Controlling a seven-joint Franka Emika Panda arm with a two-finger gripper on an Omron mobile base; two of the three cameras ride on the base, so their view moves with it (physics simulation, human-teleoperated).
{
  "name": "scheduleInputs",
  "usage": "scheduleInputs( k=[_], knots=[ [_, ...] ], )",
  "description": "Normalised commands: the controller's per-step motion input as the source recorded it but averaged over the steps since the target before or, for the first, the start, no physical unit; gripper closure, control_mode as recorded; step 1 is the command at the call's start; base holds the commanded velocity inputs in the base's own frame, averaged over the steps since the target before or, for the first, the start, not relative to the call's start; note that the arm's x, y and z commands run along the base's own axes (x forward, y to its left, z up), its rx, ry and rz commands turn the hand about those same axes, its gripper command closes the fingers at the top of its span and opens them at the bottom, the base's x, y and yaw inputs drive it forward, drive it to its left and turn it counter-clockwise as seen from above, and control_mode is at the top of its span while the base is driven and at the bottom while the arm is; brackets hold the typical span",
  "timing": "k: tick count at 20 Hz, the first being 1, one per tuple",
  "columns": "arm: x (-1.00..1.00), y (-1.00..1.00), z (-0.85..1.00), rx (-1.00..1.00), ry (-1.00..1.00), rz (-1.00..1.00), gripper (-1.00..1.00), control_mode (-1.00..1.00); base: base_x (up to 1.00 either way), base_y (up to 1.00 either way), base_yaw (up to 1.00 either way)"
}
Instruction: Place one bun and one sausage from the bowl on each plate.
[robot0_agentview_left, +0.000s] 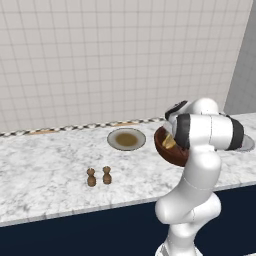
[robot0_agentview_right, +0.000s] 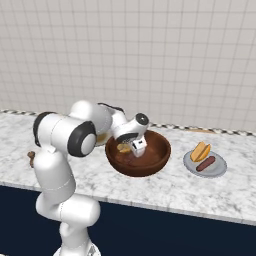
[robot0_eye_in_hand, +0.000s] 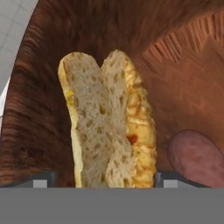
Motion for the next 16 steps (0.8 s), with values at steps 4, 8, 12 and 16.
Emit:
scheduleInputs(
  k=[4,8,12,16],
  knots=[
    [0.0,-0.04,-0.17,-0.03,0.02,0.0,-1.0,-1.0,0.0,0.0,0.0],
    [-0.03,0.0,-0.07,-0.08,0.03,0.0,-1.0,-1.0,0.0,0.0,0.0],
    [-0.05,0.03,-0.24,-0.08,0.05,0.0,-1.0,-1.0,0.0,0.0,0.0],
    [0.0,0.13,-0.18,-0.04,0.01,0.0,-1.0,-1.0,0.0,0.0,0.0]
  ],
)
